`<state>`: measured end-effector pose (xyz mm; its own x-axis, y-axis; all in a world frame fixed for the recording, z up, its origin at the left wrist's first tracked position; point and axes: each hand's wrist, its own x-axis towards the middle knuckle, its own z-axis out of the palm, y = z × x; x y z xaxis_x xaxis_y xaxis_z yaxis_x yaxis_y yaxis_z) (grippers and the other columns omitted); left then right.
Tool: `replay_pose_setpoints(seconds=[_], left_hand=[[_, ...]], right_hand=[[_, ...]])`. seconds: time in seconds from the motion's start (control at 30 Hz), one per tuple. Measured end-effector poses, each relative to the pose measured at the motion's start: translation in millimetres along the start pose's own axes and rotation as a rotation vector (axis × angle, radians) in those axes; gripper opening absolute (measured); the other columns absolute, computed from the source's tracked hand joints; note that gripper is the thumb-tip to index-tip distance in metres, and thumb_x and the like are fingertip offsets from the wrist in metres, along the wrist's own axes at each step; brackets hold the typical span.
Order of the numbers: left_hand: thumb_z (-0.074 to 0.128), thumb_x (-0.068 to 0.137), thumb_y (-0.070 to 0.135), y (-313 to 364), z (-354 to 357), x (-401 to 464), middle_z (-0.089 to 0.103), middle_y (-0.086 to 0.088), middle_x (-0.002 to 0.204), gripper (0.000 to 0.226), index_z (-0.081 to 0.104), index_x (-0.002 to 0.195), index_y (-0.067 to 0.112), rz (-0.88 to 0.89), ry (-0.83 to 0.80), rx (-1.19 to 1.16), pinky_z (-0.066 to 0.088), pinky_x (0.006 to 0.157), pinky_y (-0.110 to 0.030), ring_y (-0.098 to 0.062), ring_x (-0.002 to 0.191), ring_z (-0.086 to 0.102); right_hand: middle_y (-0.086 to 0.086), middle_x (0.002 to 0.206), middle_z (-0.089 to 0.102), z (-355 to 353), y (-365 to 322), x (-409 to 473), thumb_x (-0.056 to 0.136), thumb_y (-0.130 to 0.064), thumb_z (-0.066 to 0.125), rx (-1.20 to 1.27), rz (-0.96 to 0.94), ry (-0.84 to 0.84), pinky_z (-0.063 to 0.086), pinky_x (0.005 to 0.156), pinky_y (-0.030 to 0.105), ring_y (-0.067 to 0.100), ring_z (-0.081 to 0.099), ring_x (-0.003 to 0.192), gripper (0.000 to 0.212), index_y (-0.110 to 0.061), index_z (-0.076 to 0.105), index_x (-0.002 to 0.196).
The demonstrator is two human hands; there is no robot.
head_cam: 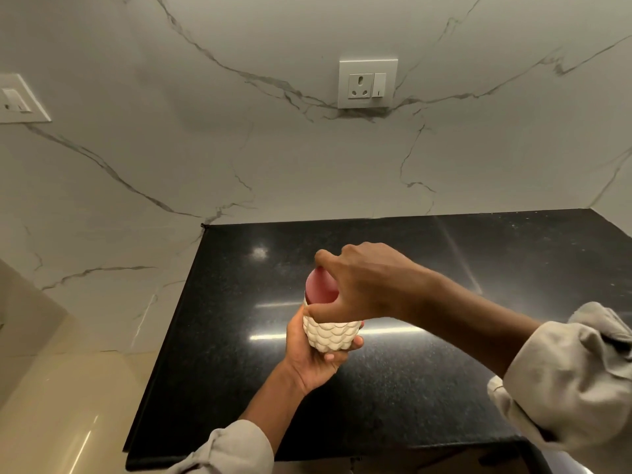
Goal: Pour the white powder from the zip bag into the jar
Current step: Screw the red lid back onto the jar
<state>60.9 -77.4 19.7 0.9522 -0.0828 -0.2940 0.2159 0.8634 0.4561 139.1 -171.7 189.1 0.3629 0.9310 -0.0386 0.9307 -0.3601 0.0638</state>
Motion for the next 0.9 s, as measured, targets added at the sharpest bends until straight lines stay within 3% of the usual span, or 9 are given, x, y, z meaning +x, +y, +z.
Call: replay_pose_setpoints(seconds=[0.07,0.2,0.37,0.47,0.63,0.7,0.8,0.83,0.9], left_hand=[[0.042,0.086,0.052,-1,1,0,0.057,-0.021,0.105,0.066,0.054,0.125,0.0,0.024,0.013,-0.016,0.036,0.035,-0.019,-0.03,0.075,0.06],[0.04,0.09,0.051,4,-4,-5,0.053,-0.017,0.104,0.059,0.054,0.124,0.004,0.047,0.029,-0.042,0.035,0.035,-0.019,-0.03,0.076,0.06],[0.042,0.085,0.05,3,3,-10,0.057,-0.018,0.097,0.057,0.058,0.118,0.006,0.142,0.111,-0.017,0.029,0.038,-0.019,-0.031,0.071,0.059],[0.034,0.089,0.047,-2,4,-10,0.059,-0.02,0.093,0.056,0.064,0.109,0.004,0.197,0.186,0.023,0.029,0.038,-0.02,-0.033,0.068,0.059],[0.032,0.092,0.048,2,5,-13,0.064,-0.023,0.097,0.059,0.065,0.112,0.002,0.169,0.232,0.054,0.037,0.04,-0.022,-0.037,0.074,0.064],[0.03,0.096,0.045,4,6,-13,0.071,-0.022,0.101,0.059,0.067,0.112,0.002,0.158,0.317,0.181,0.047,0.046,-0.027,-0.039,0.081,0.068],[0.033,0.101,0.035,6,3,-9,0.075,-0.01,0.097,0.039,0.068,0.105,0.017,0.291,0.619,0.596,0.058,0.064,-0.034,-0.025,0.089,0.072],[0.035,0.101,0.029,7,-1,-7,0.074,-0.006,0.098,0.031,0.065,0.103,0.023,0.389,0.653,0.742,0.058,0.067,-0.03,-0.021,0.09,0.071],[0.044,0.099,0.017,10,-9,-4,0.069,0.005,0.105,0.025,0.059,0.108,0.034,0.548,0.542,0.977,0.057,0.075,-0.023,-0.014,0.099,0.067]], right_hand=[[-0.002,0.094,0.058,3,-1,-1,0.078,-0.08,0.043,-0.02,0.012,0.034,0.036,0.051,0.021,0.013,0.052,0.066,0.082,-0.019,0.041,0.133],[0.0,0.119,0.043,-4,7,-3,0.079,-0.075,0.05,0.124,-0.088,-0.151,0.04,0.056,0.021,0.017,0.054,0.081,0.086,-0.036,0.014,0.147],[-0.001,0.096,0.057,5,2,1,0.074,-0.082,0.043,-0.02,-0.077,0.007,0.039,0.052,0.022,0.014,0.055,0.067,0.085,-0.037,0.021,0.142],[-0.003,0.082,0.059,12,-2,3,0.072,-0.084,0.042,-0.053,-0.056,0.055,0.037,0.049,0.022,0.014,0.054,0.059,0.084,-0.035,0.026,0.139],[-0.001,0.085,0.059,22,0,-1,0.072,-0.083,0.041,-0.03,-0.024,0.119,0.044,0.055,0.025,0.015,0.054,0.061,0.085,-0.033,0.026,0.139],[-0.002,0.085,0.06,25,8,-1,0.074,-0.082,0.041,0.005,0.002,0.104,0.044,0.055,0.025,0.015,0.056,0.063,0.083,-0.033,0.026,0.139],[-0.006,0.083,0.058,35,21,4,0.075,-0.082,0.041,0.053,0.093,0.084,0.039,0.051,0.023,0.014,0.056,0.064,0.081,-0.031,0.031,0.137],[-0.007,0.084,0.056,41,25,6,0.075,-0.082,0.04,0.061,0.139,0.077,0.038,0.052,0.022,0.014,0.056,0.065,0.081,-0.031,0.031,0.137],[-0.006,0.087,0.056,56,30,11,0.073,-0.084,0.04,0.063,0.242,0.076,0.043,0.057,0.024,0.016,0.057,0.069,0.083,-0.029,0.033,0.135]])
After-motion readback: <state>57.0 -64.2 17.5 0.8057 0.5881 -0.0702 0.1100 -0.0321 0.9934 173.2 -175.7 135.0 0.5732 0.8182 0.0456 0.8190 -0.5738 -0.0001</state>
